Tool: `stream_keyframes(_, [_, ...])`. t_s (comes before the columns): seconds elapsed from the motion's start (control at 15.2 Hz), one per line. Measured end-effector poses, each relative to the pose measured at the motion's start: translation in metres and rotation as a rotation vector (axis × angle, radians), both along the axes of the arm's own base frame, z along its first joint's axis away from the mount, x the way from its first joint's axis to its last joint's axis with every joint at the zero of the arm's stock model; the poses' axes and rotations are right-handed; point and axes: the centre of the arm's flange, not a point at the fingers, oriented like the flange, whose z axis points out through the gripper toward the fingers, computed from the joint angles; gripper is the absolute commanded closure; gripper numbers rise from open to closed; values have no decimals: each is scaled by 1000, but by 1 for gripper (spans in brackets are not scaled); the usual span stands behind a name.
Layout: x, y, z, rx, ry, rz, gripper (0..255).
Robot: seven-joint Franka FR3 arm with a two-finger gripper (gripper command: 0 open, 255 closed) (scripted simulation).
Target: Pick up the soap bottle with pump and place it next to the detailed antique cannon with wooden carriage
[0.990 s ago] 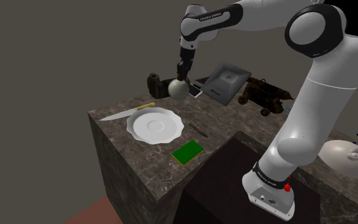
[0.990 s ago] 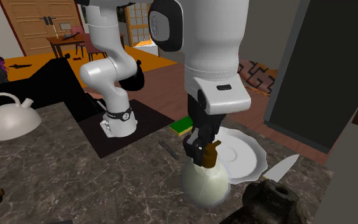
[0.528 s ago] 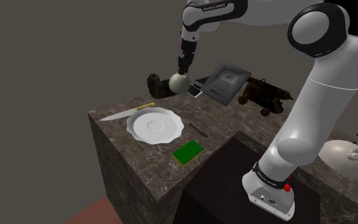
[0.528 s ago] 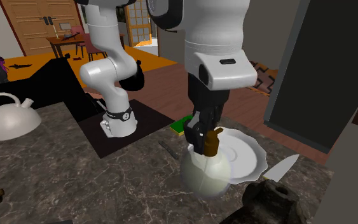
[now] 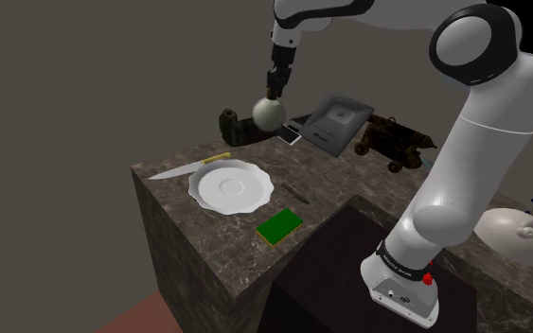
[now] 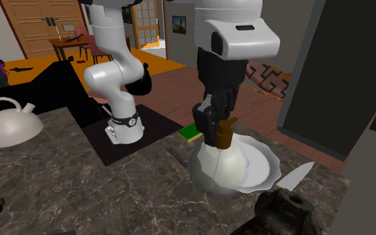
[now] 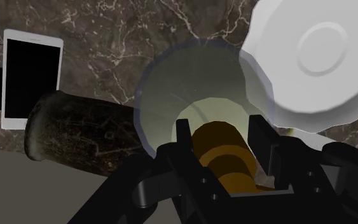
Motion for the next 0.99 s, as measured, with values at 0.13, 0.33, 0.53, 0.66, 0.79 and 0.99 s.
stream_keyframes(0.13, [1,1,12,0,0,0,255])
stream_keyframes(0.33, [1,1,26,0,0,0,255])
stream_keyframes(0.53, [0,1,42,0,0,0,255])
stream_keyframes(0.66, [1,1,54,0,0,0,255])
stream_keyframes(0.79, [1,0,63,0,0,0,255])
stream_keyframes(0.99, [0,1,80,0,0,0,255])
